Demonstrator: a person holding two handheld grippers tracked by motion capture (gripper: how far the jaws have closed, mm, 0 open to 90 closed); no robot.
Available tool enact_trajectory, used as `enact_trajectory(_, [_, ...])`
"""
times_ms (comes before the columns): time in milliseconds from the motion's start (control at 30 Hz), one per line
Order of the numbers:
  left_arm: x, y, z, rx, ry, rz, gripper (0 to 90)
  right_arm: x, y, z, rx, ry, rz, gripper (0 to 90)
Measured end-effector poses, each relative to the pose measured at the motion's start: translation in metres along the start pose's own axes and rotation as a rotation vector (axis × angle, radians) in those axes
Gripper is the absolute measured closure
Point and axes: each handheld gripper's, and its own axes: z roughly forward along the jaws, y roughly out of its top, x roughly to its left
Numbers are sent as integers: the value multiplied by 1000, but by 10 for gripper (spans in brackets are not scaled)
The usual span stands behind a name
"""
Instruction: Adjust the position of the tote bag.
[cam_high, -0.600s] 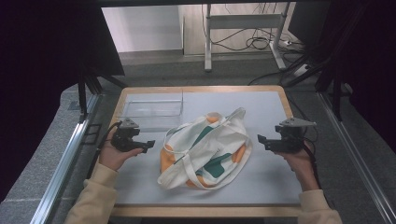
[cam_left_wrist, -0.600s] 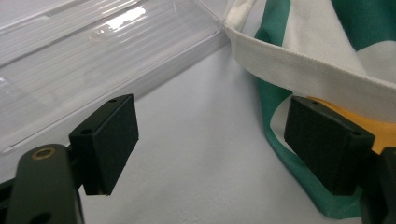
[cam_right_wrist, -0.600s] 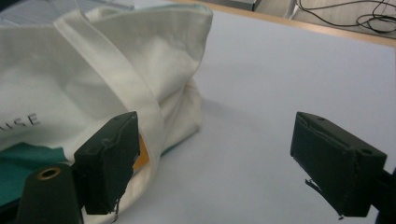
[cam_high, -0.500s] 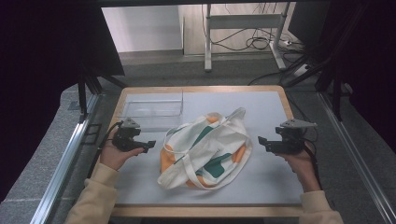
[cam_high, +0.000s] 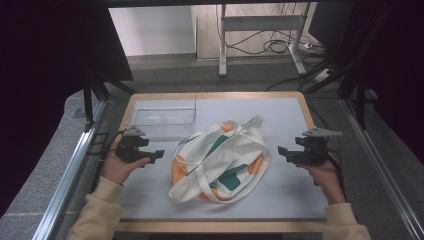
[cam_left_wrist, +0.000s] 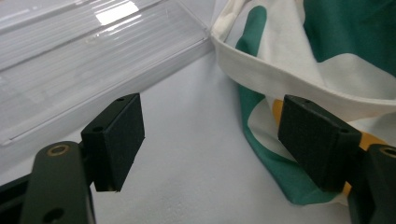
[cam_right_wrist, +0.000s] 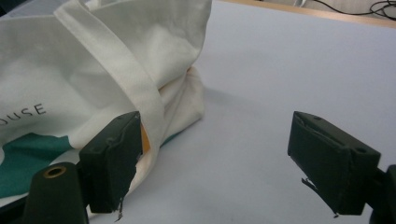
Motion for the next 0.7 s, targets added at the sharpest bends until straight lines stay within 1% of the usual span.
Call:
enact_trajectory(67, [-2, 0, -4, -8, -12, 4, 228, 1, 1, 1, -3, 5, -2, 179])
enact_trajectory(100, [-3, -1, -5, -8, -12, 6, 234, 1, 2, 2, -6, 27, 4, 175])
enact_trajectory(133, [-4, -1, -6, -8, -15, 9, 237, 2, 3, 3, -6, 34, 5, 175])
enact_trajectory(200, [-5, -1, -8, -11, -29, 12, 249, 3, 4, 4, -4, 36, 2, 175])
enact_trajectory(233, [-5, -1, -8, -11, -29, 12, 251, 3, 5, 5, -3, 36, -1, 175])
enact_trajectory(300, [-8, -1, -12, -25, -40, 32, 273, 3, 5, 5, 2, 38, -5, 175])
enact_trajectory(333, [-8, -1, -12, -25, -40, 32, 293, 3, 4, 6, 3, 38, -10, 174])
enact_trajectory(367, [-10, 0, -14, -51, -37, 42, 307, 3, 4, 6, 5, 35, -15, 171])
enact_trajectory(433, [-11, 1, -15, -50, -36, 43, 310, 3, 4, 6, 9, 33, -18, 169])
enact_trajectory(467, [-12, 1, -16, -51, -41, 49, 310, 3, 4, 6, 11, 36, -20, 167])
enact_trajectory(500, [-16, 2, -18, -50, -52, 54, 309, 3, 4, 5, 11, 37, -22, 167])
enact_trajectory(533, [-17, 3, -19, -49, -55, 65, 308, 3, 4, 5, 9, 35, -23, 167])
enact_trajectory(600, [-20, 3, -20, -46, -57, 70, 305, 3, 4, 6, 14, 32, -27, 166])
enact_trajectory(633, [-21, 4, -21, -45, -61, 79, 305, 3, 4, 6, 14, 32, -27, 166])
enact_trajectory(700, [-24, 4, -21, -39, -77, 85, 306, 4, 3, 9, 32, 31, -33, 158])
